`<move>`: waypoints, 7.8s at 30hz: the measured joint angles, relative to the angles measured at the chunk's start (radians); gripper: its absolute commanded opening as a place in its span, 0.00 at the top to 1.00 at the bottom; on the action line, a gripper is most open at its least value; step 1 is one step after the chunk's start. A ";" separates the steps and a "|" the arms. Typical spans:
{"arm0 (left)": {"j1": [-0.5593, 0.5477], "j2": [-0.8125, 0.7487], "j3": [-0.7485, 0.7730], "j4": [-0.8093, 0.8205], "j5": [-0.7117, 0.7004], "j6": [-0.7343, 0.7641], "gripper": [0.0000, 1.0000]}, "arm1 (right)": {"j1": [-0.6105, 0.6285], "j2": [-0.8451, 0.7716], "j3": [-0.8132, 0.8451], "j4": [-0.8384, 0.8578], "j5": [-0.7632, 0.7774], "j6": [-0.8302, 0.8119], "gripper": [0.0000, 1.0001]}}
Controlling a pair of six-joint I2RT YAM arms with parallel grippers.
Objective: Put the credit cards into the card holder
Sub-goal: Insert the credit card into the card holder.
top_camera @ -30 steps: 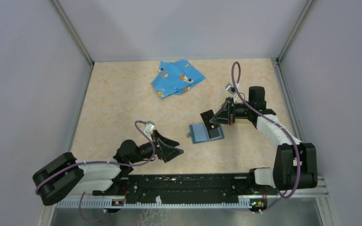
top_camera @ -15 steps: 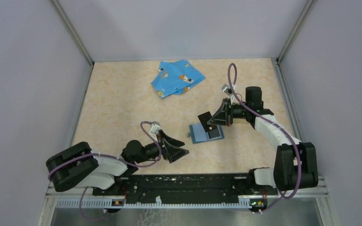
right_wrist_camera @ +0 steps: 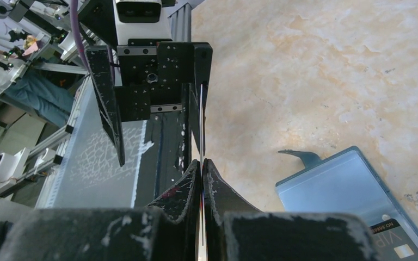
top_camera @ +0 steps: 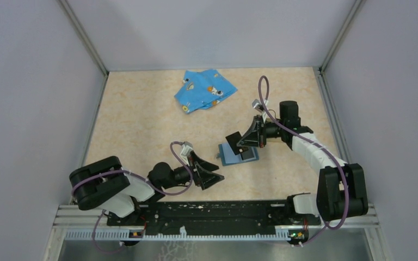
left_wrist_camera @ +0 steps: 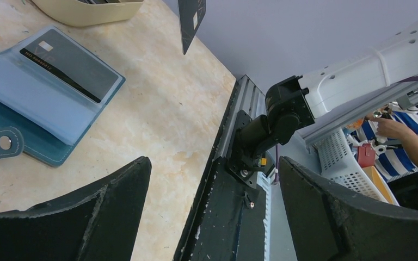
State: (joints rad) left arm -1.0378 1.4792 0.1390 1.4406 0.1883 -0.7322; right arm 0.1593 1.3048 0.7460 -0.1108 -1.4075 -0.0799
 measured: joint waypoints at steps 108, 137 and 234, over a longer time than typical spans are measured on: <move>0.190 0.245 0.328 -0.117 0.396 0.072 1.00 | 0.053 0.045 0.218 -0.517 0.216 -0.464 0.32; 0.285 0.081 0.404 -0.671 0.504 0.233 0.39 | 0.095 0.121 0.251 -0.631 0.229 -0.514 1.00; 0.185 0.235 0.334 -0.407 0.131 -0.056 0.52 | -0.116 0.342 0.107 -0.370 0.461 -0.110 1.00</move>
State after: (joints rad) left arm -0.8532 1.7138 0.4732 1.0340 0.3191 -0.7887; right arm 0.0433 1.6466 0.8532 -0.4808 -0.9466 -0.1902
